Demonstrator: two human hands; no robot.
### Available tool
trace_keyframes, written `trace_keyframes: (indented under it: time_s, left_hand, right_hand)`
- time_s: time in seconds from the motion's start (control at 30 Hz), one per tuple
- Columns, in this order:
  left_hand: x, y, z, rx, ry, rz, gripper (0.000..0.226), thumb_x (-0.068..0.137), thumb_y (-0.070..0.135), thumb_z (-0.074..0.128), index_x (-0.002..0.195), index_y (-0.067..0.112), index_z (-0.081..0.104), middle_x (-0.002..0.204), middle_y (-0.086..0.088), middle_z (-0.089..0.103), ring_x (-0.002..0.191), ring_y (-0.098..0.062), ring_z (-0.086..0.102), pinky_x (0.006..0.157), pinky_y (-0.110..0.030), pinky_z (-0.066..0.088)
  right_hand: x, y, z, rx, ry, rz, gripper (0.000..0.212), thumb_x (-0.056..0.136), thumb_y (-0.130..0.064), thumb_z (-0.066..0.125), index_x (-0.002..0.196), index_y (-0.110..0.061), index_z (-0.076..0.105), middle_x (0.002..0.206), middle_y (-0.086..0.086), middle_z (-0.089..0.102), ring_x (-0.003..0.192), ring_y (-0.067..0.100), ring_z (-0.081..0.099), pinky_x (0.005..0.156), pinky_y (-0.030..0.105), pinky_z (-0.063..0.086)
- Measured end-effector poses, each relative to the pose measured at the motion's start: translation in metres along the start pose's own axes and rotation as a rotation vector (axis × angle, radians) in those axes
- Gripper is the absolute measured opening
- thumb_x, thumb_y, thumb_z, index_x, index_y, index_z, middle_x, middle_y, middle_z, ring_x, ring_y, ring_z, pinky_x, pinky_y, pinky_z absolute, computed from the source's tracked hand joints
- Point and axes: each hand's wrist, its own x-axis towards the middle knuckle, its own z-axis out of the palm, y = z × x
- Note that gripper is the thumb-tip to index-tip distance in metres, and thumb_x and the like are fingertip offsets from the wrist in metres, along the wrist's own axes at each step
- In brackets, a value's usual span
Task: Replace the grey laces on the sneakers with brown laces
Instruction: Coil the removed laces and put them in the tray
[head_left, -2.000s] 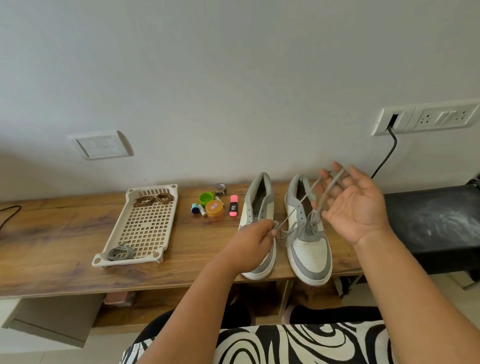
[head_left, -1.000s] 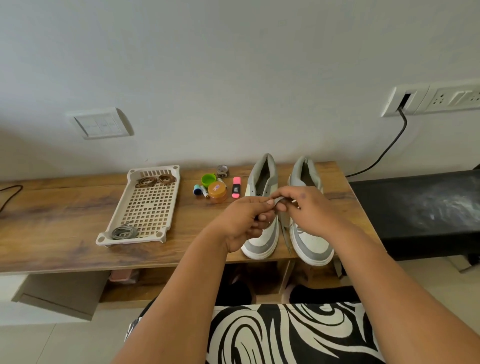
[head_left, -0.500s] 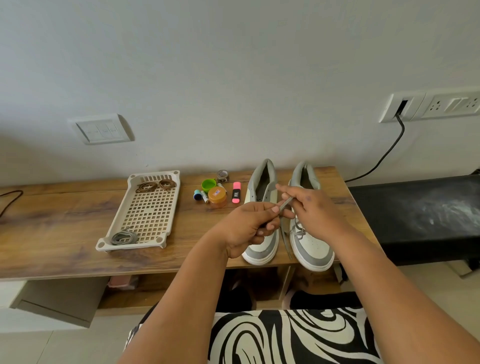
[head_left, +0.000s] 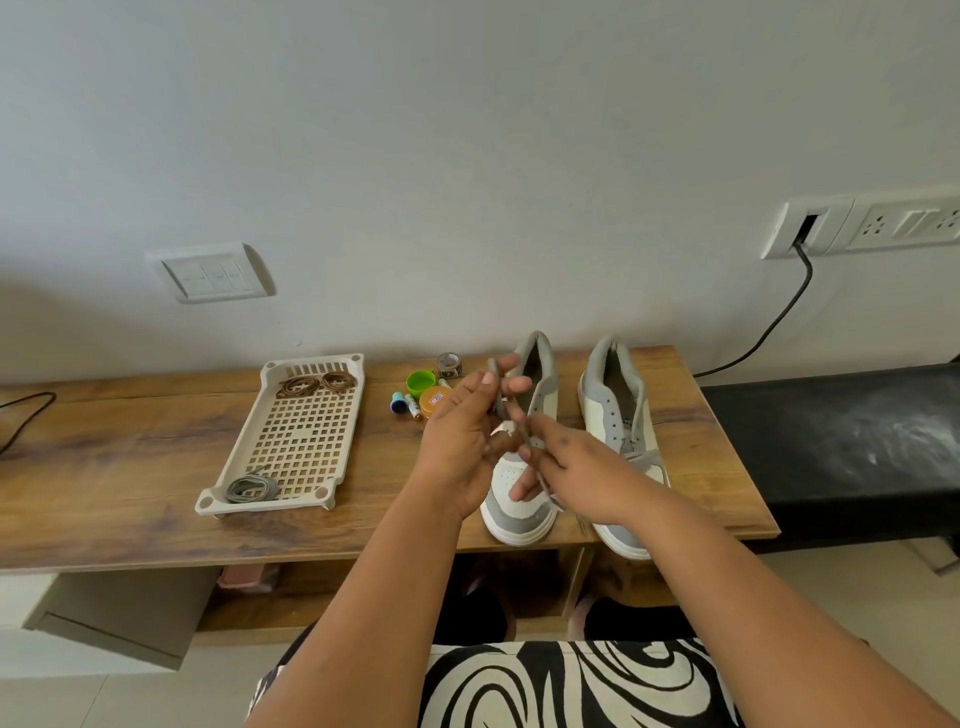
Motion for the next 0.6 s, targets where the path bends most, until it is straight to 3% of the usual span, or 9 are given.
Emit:
trace_keyframes:
  time_s: [0.1,0.2,0.3,0.37,0.43,0.5,0.6]
  left_hand:
    - [0.002,-0.001,-0.004,0.16,0.078,0.086,0.028,0.106,0.016,0.039,0.121,0.018,0.062,0.113,-0.005,0.071,0.084,-0.01,0.067,0.045,-0.013,0.038]
    - [0.0,-0.004,-0.001,0.401,0.072,0.211,0.037,0.107,0.014,0.037,0.109,0.039,0.065,0.134,-0.003,0.062,0.103,-0.011,0.068,0.07,-0.016,0.05]
    - [0.0,-0.011,-0.001,0.567,0.044,0.261,0.035,0.107,0.013,0.036,0.11,0.043,0.055,0.127,0.008,0.064,0.104,-0.011,0.067,0.076,-0.026,0.057]
    - [0.002,-0.015,-0.004,0.737,-0.03,0.303,0.033,0.106,0.013,0.038,0.111,0.043,0.05,0.119,0.015,0.066,0.102,-0.013,0.067,0.077,-0.035,0.061]
    - [0.003,-0.018,-0.007,0.926,-0.096,0.352,0.031,0.106,0.015,0.038,0.122,0.039,0.05,0.114,0.014,0.067,0.1,-0.008,0.066,0.082,-0.035,0.059]
    - [0.005,-0.02,-0.01,1.102,-0.139,0.395,0.033,0.105,0.016,0.039,0.136,0.024,0.048,0.104,0.009,0.066,0.091,-0.002,0.062,0.08,-0.029,0.054]
    - [0.003,-0.022,-0.008,1.167,-0.204,0.366,0.04,0.105,0.022,0.037,0.144,0.019,0.042,0.096,0.003,0.065,0.083,-0.007,0.06,0.077,-0.03,0.051]
  right_hand:
    - [-0.001,-0.004,0.004,0.057,-0.021,0.025,0.021,0.106,-0.028,0.038,0.099,-0.02,0.056,0.083,-0.004,0.076,0.08,0.002,0.069,0.073,0.019,0.044]
    - [0.0,-0.005,0.002,0.19,-0.029,0.023,0.027,0.105,-0.028,0.039,0.091,-0.017,0.059,0.087,-0.001,0.076,0.086,0.012,0.071,0.081,0.032,0.05]
    - [-0.001,-0.005,-0.004,0.318,0.04,0.008,0.028,0.104,-0.026,0.046,0.086,-0.019,0.066,0.092,-0.006,0.075,0.093,0.02,0.067,0.085,0.037,0.05]
    - [-0.004,-0.007,-0.009,0.461,0.05,0.025,0.028,0.102,-0.024,0.049,0.085,-0.018,0.07,0.096,-0.007,0.073,0.094,0.016,0.067,0.086,0.035,0.051]
    - [-0.007,-0.008,-0.016,0.588,0.054,0.068,0.027,0.101,-0.023,0.049,0.086,-0.013,0.069,0.084,-0.003,0.073,0.084,0.011,0.068,0.081,0.031,0.051]
    - [-0.009,-0.007,-0.025,0.753,0.1,0.119,0.029,0.1,-0.025,0.049,0.081,-0.011,0.066,0.067,0.001,0.063,0.068,0.013,0.061,0.071,0.028,0.05]
    - [-0.009,-0.001,-0.04,1.002,0.174,0.14,0.029,0.098,-0.028,0.05,0.076,-0.013,0.061,0.059,-0.002,0.05,0.061,0.013,0.051,0.063,0.027,0.047]
